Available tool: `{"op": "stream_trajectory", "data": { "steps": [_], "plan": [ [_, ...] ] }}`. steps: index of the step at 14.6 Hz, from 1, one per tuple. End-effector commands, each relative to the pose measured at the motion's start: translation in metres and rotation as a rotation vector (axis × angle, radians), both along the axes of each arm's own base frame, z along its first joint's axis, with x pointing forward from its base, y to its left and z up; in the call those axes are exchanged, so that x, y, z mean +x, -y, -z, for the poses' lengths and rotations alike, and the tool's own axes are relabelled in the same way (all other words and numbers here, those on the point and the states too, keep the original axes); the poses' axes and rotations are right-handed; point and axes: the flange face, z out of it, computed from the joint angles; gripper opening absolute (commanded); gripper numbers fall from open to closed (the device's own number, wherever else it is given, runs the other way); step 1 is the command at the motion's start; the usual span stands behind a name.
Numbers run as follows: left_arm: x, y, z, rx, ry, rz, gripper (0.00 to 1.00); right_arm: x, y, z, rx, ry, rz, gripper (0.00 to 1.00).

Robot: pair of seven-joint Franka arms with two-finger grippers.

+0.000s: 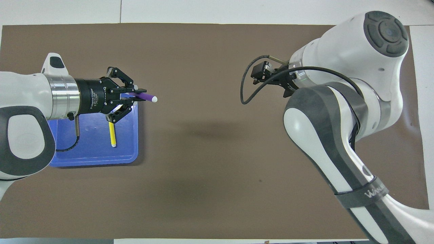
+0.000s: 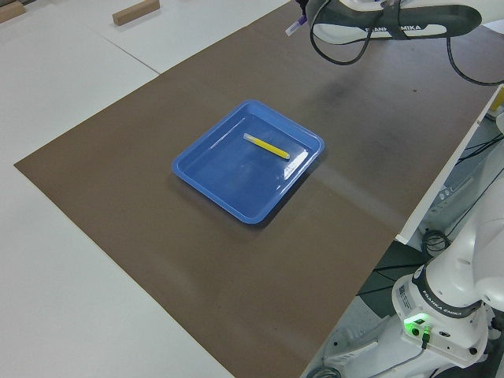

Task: Right arm passes pens to left for tray arrangement
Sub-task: 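Lower the purple pen into the tray while the right gripper returns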

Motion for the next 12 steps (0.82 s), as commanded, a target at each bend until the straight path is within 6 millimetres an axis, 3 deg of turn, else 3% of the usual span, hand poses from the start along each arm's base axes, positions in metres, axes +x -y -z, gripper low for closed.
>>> {"op": "stream_trajectory", "data": {
  "steps": [1,3,5,7,9,12],
  "plan": [
    [0.003,-0.035,0.024,0.117,0.039,0.159,0.00,-0.018,0.056,0.019,-0.066,0.025,-0.135,1.00],
    [0.009,-0.074,0.048,0.210,0.066,0.336,0.00,-0.013,0.104,0.025,-0.075,0.028,-0.174,1.00],
    [0.015,-0.115,0.077,0.259,0.099,0.502,0.00,-0.014,0.140,0.033,-0.082,0.020,-0.188,1.00],
    [0.018,-0.129,0.101,0.350,0.096,0.672,0.00,-0.017,0.167,0.042,-0.086,0.035,-0.205,1.00],
    [0.021,-0.146,0.124,0.449,0.086,0.865,0.00,-0.021,0.182,0.047,-0.083,0.038,-0.225,1.00],
    [0.020,-0.159,0.143,0.508,0.054,1.011,0.00,-0.031,0.205,0.064,-0.097,0.085,-0.267,0.99]
  ]
}}
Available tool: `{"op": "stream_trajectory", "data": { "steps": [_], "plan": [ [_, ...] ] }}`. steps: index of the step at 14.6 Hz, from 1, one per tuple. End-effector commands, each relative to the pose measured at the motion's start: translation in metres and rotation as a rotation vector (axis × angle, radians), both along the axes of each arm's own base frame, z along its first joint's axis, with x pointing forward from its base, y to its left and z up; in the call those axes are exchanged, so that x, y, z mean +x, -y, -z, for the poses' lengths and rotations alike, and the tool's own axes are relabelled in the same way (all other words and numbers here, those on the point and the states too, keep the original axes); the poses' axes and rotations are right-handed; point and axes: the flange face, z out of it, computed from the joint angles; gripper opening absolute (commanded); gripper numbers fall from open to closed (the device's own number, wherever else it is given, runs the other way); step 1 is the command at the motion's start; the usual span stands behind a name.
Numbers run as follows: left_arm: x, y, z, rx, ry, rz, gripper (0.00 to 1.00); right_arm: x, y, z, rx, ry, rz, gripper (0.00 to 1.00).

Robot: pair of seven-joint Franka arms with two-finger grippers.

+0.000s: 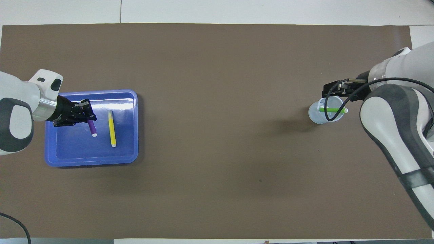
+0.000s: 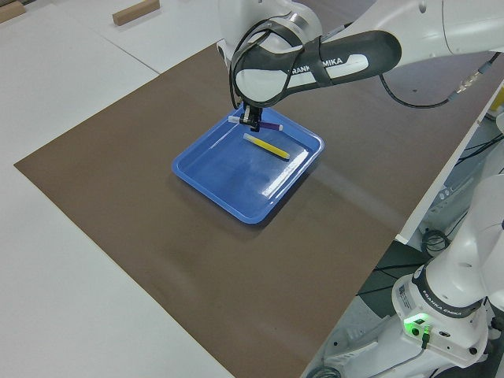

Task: Right arm passes pens to left for tray arrangement
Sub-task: 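Lower the purple pen into the tray while the right gripper returns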

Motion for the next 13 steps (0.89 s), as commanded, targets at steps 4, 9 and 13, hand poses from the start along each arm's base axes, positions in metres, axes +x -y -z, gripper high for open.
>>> {"op": "stream_trajectory", "data": {
  "steps": [4,9,13],
  "plan": [
    [-0.002,-0.015,0.029,0.107,-0.057,0.143,0.00,-0.036,0.028,0.031,0.063,0.077,-0.032,0.99],
    [-0.009,-0.016,0.063,0.104,-0.014,0.146,0.00,-0.049,0.045,0.046,0.053,0.086,-0.049,0.98],
    [-0.010,-0.025,0.072,0.096,-0.019,0.139,0.00,-0.050,0.050,0.055,0.068,0.099,-0.041,0.96]
  ]
}}
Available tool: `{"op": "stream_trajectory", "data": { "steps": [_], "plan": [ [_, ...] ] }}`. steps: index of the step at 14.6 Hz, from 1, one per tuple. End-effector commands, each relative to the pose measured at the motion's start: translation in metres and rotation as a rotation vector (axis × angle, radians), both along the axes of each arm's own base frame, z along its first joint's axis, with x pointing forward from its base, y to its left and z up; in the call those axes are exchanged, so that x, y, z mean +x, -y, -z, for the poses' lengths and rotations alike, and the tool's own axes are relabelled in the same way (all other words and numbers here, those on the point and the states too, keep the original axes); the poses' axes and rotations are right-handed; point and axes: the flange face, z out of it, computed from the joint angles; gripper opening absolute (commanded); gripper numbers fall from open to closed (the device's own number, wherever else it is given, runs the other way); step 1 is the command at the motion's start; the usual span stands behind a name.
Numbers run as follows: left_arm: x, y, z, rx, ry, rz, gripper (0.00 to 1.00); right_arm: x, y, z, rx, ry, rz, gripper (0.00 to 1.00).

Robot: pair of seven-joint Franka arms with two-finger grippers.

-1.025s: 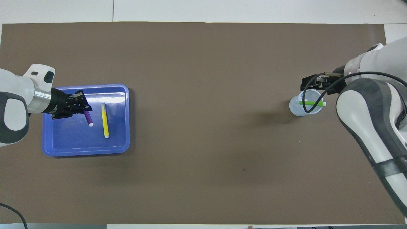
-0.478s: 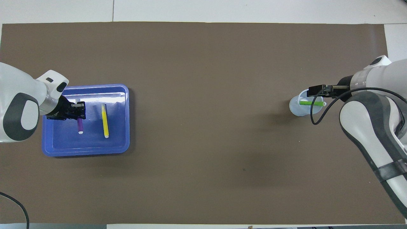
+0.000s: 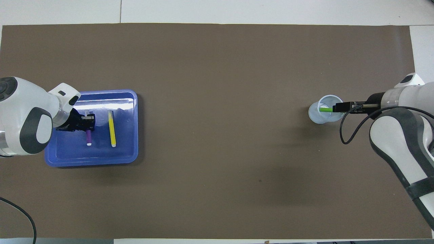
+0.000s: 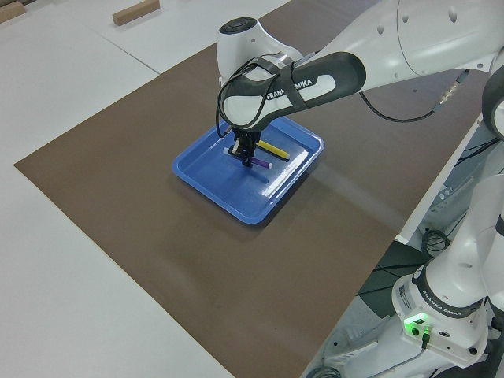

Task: Right arm passes pens to left for tray arrangement
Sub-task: 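Lower the purple pen into the tray while the right gripper returns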

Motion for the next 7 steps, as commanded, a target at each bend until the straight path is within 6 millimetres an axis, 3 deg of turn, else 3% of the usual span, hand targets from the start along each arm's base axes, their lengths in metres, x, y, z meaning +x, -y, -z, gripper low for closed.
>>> {"op": "stream_trajectory", "data": {
  "steps": [1,2,3,4,7],
  "plan": [
    [-0.0023,-0.0053,0.0049,0.010,0.010,0.042,0.00,-0.0095,-0.0006,0.0050,0.015,0.035,0.003,0.95],
    [-0.0023,-0.0053,0.0049,0.007,0.011,0.057,0.17,-0.0097,-0.0042,0.0057,0.012,0.043,0.002,0.93],
    [-0.0021,-0.0053,0.0048,0.008,0.012,0.058,0.95,-0.0107,-0.0049,0.0071,0.011,0.043,0.003,0.91],
    [-0.0023,-0.0053,0.0049,0.007,0.011,0.057,1.00,-0.0106,-0.0057,0.0069,0.010,0.045,0.002,0.87],
    [-0.0023,-0.0061,0.0049,0.007,0.011,0.057,1.00,-0.0107,-0.0058,0.0071,0.011,0.043,0.003,0.64]
  ]
}}
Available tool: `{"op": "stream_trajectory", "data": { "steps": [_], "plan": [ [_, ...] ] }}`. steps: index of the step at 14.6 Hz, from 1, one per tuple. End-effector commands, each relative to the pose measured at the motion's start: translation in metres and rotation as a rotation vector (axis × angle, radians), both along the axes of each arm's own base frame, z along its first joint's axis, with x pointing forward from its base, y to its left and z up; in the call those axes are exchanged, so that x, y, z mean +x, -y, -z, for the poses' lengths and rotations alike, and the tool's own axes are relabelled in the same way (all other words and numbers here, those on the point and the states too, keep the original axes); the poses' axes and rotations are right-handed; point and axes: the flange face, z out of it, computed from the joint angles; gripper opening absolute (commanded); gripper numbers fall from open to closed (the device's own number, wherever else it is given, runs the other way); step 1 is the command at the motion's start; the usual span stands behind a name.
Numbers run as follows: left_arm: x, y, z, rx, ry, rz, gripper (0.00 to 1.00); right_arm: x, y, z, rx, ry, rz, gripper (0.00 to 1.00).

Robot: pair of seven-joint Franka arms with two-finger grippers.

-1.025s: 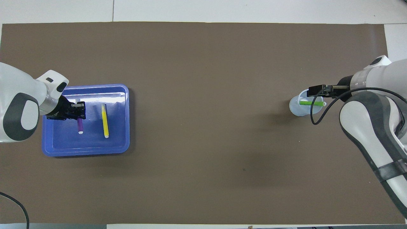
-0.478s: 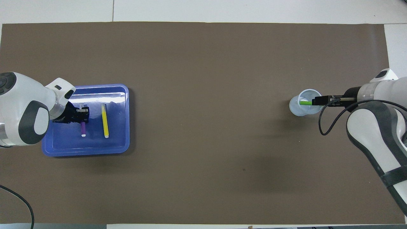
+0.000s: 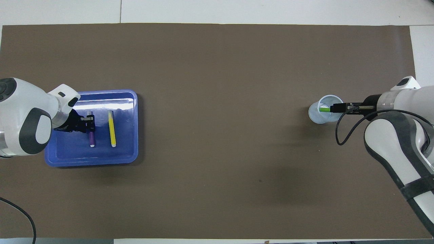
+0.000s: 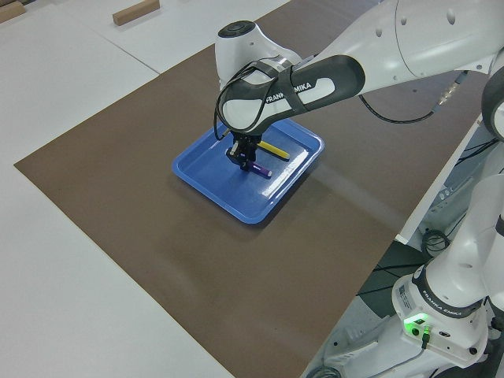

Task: Right arm passes pens to left for tray arrangement
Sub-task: 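Lower the purple pen into the tray while the right gripper returns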

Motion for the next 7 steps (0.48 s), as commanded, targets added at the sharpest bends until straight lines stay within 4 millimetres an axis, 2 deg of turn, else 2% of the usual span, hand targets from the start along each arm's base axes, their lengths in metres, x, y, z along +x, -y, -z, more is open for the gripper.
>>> {"op": "stream_trajectory", "data": {
  "steps": [1,6,7],
  "plan": [
    [-0.0019,-0.0048,0.0035,0.012,0.012,0.019,1.00,-0.0078,-0.0002,-0.0028,0.006,0.021,-0.006,0.56],
    [0.0010,-0.0070,0.0007,0.012,0.014,0.010,1.00,-0.0051,-0.0075,-0.0036,0.002,0.037,-0.017,0.00],
    [0.0023,-0.0073,-0.0014,0.013,0.014,0.010,1.00,-0.0051,-0.0075,-0.0036,0.002,0.037,-0.017,0.00]
  ]
}}
